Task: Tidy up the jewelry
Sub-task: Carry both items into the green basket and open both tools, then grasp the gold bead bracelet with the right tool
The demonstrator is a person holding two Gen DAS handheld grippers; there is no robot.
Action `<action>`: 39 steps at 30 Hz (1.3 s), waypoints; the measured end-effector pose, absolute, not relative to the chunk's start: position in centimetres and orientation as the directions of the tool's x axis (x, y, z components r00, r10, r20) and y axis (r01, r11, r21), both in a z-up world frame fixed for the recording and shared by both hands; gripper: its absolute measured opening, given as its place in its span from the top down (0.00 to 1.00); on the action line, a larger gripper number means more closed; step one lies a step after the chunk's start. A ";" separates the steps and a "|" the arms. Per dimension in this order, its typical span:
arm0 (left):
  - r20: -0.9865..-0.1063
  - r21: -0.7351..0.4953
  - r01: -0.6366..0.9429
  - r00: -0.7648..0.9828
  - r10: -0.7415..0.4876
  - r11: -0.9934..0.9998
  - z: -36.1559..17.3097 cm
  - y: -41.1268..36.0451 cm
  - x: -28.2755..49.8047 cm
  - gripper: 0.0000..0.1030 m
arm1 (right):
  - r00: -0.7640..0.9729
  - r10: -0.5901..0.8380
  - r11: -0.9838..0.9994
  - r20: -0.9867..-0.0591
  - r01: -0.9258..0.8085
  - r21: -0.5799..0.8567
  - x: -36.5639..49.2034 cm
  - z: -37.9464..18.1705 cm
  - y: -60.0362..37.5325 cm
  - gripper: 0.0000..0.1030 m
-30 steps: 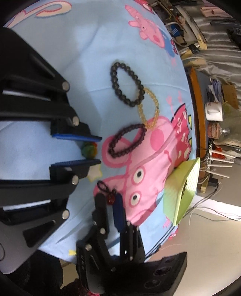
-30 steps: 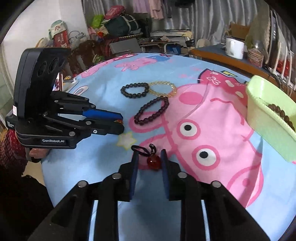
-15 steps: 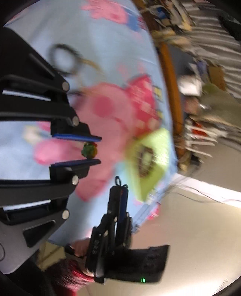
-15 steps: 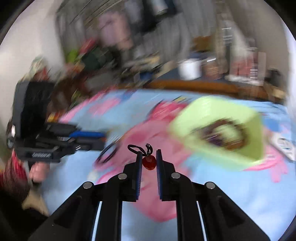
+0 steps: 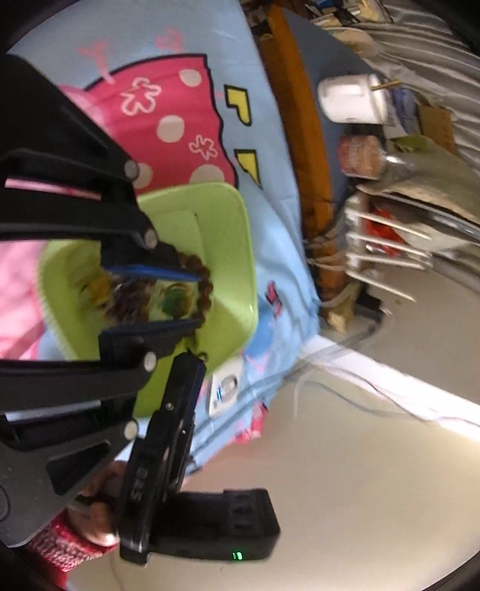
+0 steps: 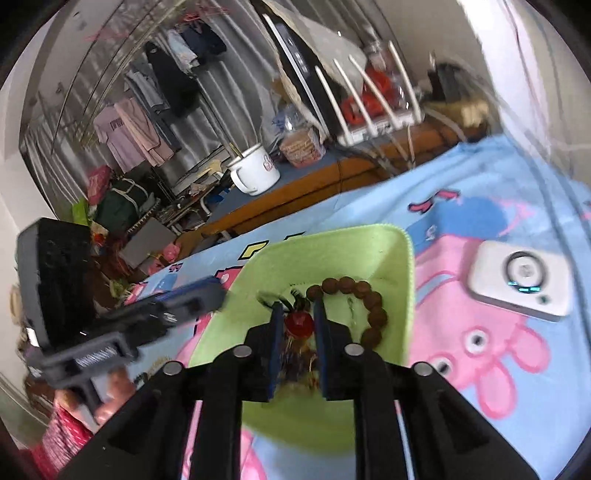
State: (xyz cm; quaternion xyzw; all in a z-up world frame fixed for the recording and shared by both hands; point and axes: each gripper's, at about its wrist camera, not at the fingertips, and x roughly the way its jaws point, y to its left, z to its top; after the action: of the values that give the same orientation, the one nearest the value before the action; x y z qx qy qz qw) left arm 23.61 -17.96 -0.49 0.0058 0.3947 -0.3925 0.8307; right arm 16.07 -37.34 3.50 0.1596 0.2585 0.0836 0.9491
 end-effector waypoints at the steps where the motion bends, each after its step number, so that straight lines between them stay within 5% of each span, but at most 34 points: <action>1: -0.675 -0.299 0.641 0.381 -0.631 0.707 -1.0 -18.1 24.3 0.71 | 0.852 0.233 0.932 -0.469 -0.059 0.357 16.4 3.5 -37.5 1.00; 4: -0.684 -0.311 0.605 0.393 -0.615 0.733 -0.8 -17.2 25.3 0.71 | 0.878 0.235 0.907 -0.417 -0.044 0.419 15.3 3.9 -38.1 1.00; 13: -0.504 -0.329 0.583 0.556 -0.661 0.743 4.7 -4.1 19.0 0.71 | 0.876 0.371 0.888 -0.307 -0.237 0.395 9.6 4.5 -33.1 1.00; 21: -0.555 -0.311 0.324 0.702 -0.447 0.894 1.2 9.7 14.2 0.71 | 0.730 0.462 0.887 -0.504 -0.390 0.248 10.5 0.1 -22.2 1.00; 29: -0.581 -0.387 0.268 0.673 -0.459 0.882 -2.8 12.6 13.2 0.71 | 0.664 0.374 0.915 -0.647 -0.379 0.141 16.4 -1.9 -15.6 1.00; 39: -0.588 -0.365 0.314 0.653 -0.478 0.877 -3.9 11.3 13.0 0.71 | 0.675 0.201 0.934 -0.710 -0.350 -0.067 21.0 -3.1 -13.0 1.00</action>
State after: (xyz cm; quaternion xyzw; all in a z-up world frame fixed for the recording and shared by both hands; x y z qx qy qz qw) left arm 12.96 11.31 -3.94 -0.1160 0.3542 -0.2196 0.9016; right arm 20.96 -13.03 -3.06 -0.0993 0.3739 0.1513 0.9096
